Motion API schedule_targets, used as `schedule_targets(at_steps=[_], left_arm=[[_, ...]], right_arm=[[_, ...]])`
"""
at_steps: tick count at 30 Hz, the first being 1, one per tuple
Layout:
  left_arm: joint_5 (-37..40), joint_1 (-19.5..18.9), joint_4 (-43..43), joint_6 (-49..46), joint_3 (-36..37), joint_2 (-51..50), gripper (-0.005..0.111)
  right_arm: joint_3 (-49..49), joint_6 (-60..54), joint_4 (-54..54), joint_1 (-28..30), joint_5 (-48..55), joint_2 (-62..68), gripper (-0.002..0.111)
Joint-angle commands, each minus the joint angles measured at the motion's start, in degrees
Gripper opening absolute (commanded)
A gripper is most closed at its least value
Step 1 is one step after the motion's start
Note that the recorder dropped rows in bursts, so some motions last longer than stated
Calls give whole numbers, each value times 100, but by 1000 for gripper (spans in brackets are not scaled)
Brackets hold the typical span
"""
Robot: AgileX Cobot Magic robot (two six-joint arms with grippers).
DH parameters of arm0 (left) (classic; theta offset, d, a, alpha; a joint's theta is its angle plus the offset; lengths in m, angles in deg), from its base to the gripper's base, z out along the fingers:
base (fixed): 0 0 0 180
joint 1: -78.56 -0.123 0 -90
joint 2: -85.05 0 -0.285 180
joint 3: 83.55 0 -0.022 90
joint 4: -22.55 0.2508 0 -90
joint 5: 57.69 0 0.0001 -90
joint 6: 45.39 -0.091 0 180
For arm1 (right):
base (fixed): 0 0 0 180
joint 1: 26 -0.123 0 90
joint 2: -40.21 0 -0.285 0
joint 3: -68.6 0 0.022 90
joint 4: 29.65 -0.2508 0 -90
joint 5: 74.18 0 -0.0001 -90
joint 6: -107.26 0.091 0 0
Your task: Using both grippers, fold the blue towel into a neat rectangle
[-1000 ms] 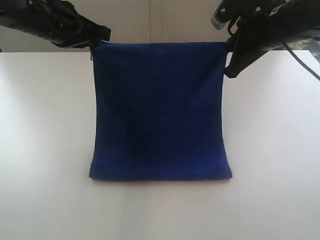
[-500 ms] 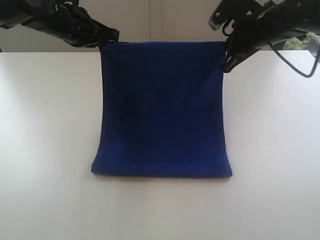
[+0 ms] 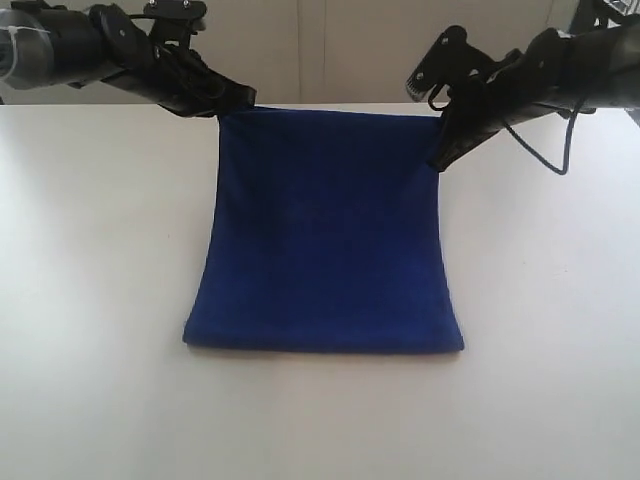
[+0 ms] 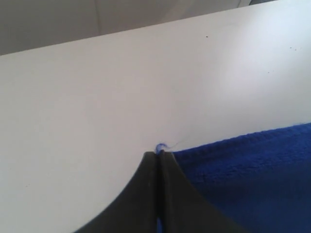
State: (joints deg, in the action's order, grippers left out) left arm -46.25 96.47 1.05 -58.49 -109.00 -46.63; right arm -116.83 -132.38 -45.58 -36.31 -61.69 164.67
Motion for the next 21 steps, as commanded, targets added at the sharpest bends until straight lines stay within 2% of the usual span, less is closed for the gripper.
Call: schedule_targets(at_steps=[1, 11, 21], left_arm=[[-202, -62, -47, -36, -71, -214, 0], [-721, -76, -72, -36, -71, -615, 0], [-850, -76, -72, 89, -71, -786, 0]], right_arm=[[-19, -67, 50, 64, -371, 175, 0], [-19, -67, 50, 64, -855, 679, 0], [-19, -174, 50, 64, -1138, 914, 0]])
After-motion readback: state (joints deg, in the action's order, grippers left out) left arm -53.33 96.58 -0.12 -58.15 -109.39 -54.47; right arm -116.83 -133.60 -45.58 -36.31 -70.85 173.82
